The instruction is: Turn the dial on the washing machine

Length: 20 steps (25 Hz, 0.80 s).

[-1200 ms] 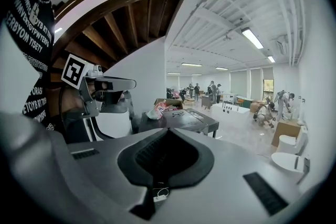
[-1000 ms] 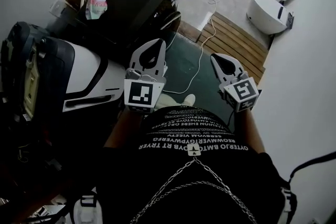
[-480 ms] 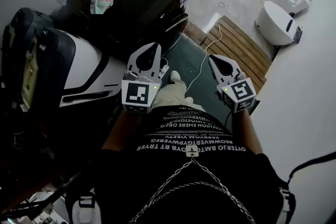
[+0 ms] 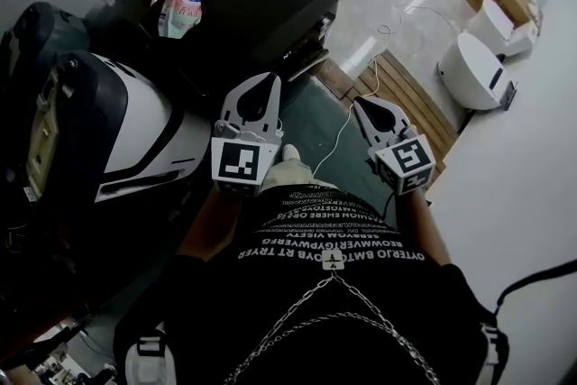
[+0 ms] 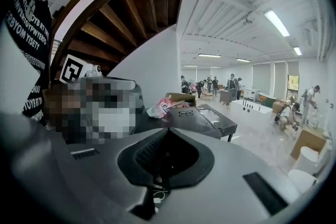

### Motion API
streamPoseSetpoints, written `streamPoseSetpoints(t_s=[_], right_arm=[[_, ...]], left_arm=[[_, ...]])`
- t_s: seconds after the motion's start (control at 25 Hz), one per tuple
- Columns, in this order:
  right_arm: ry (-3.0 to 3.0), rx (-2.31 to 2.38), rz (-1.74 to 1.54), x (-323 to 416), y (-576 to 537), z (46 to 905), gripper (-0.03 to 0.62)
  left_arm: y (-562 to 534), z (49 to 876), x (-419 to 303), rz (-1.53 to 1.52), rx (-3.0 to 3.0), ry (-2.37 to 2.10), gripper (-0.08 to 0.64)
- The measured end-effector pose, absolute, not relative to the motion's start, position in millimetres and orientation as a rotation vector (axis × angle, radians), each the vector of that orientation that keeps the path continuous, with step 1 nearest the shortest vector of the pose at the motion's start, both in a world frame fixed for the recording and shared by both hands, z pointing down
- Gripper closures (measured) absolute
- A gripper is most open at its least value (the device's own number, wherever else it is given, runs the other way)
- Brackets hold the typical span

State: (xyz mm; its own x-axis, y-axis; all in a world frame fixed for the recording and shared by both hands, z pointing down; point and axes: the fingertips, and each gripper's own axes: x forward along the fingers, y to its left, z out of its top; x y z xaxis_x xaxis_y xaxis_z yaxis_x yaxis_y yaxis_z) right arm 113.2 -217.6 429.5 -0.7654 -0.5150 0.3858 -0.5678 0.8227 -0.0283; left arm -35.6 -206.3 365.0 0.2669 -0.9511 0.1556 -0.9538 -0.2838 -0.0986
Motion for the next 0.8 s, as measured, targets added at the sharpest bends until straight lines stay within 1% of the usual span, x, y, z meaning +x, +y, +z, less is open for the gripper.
streamPoseSetpoints(t_s=[0.2, 0.4, 0.6, 0.8], right_arm=[[-2.656, 0.770, 0.130, 79, -264, 408, 0.595], [-2.722, 0.714, 0.066, 38, -286, 392, 0.595], [-2.696, 0.658, 0.099, 18, -293, 405, 0.595], [-2.669, 0.655, 0.135, 16, -312, 426, 0.595]], left_arm=[[-245, 351, -59, 0.231, 2.495, -1.896, 0.554], [-262, 358, -85, 0.259, 2.481, -1.898, 0.554], [-267, 362, -104, 0.267, 2.447, -1.913, 0.554], [-272, 367, -110, 0.275, 2.426, -1.923, 0.554]])
